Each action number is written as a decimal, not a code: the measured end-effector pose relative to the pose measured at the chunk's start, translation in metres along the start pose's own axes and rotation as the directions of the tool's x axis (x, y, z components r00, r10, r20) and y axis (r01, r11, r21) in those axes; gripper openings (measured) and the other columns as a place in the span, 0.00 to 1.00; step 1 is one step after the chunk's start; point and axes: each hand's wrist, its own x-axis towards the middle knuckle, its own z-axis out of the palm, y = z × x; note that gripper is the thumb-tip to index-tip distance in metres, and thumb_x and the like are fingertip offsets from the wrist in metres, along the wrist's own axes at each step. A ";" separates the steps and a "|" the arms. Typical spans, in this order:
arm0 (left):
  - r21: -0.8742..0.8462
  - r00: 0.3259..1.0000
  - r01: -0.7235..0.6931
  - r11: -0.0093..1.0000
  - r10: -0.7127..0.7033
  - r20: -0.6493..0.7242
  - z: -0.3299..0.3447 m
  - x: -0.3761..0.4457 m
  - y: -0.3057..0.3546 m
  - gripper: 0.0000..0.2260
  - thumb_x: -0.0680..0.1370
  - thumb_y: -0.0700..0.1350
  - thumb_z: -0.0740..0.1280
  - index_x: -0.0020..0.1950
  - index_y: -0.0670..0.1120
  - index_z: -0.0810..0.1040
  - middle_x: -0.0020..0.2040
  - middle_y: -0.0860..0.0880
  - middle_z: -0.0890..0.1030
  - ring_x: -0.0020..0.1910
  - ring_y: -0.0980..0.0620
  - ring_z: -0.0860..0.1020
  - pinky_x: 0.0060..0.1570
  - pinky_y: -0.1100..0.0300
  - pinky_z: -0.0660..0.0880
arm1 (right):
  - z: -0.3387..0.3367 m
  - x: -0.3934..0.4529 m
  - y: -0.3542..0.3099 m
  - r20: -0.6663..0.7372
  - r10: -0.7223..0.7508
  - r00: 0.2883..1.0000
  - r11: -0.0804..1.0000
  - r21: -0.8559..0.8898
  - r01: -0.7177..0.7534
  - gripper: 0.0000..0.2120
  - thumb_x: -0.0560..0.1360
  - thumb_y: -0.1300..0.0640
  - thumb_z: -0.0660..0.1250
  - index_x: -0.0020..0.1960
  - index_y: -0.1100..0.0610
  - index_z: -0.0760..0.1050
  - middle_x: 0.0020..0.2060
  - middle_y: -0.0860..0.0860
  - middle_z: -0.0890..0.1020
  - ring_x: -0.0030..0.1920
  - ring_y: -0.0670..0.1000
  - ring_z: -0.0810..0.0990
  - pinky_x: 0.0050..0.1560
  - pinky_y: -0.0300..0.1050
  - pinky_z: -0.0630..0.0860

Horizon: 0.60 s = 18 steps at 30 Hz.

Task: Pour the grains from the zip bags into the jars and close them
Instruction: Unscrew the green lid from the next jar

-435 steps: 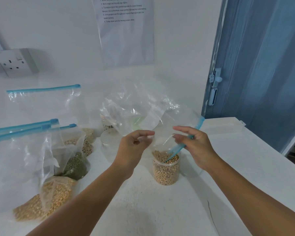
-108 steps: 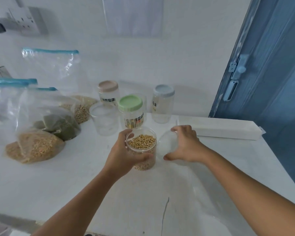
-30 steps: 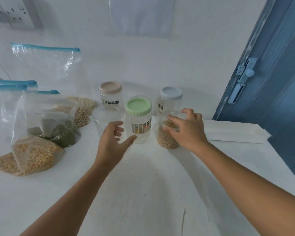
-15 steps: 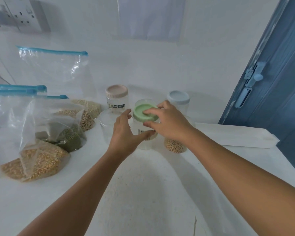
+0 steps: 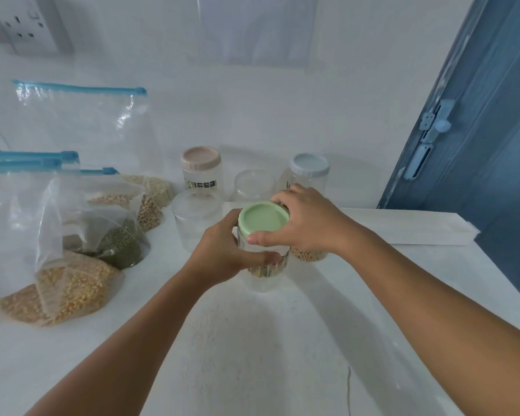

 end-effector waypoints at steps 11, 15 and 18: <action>-0.011 0.989 0.031 0.999 -0.029 0.145 0.001 -0.005 0.015 0.34 0.63 0.45 0.87 0.66 0.55 0.78 0.57 0.56 0.85 0.58 0.57 0.83 0.64 0.49 0.79 | -0.008 -0.033 0.007 0.184 -0.072 0.980 0.997 0.028 0.068 0.47 0.76 0.30 0.65 0.85 0.47 0.48 0.80 0.47 0.60 0.80 0.55 0.55 0.76 0.55 0.59; 0.018 0.993 0.028 0.999 -0.030 0.112 0.005 -0.013 0.019 0.35 0.62 0.48 0.87 0.66 0.57 0.78 0.58 0.60 0.84 0.59 0.62 0.81 0.63 0.56 0.78 | 0.004 -0.043 -0.005 -0.030 0.016 0.999 0.999 0.041 -0.015 0.46 0.70 0.22 0.63 0.78 0.50 0.65 0.71 0.50 0.69 0.74 0.55 0.63 0.71 0.54 0.66; 0.050 0.991 0.025 0.998 -0.031 0.132 0.002 -0.017 0.021 0.35 0.62 0.50 0.88 0.66 0.57 0.79 0.59 0.61 0.84 0.60 0.63 0.80 0.66 0.55 0.76 | 0.006 -0.045 -0.008 -0.024 0.035 0.999 0.997 0.063 -0.033 0.41 0.72 0.26 0.67 0.76 0.50 0.68 0.67 0.49 0.66 0.73 0.53 0.63 0.71 0.51 0.67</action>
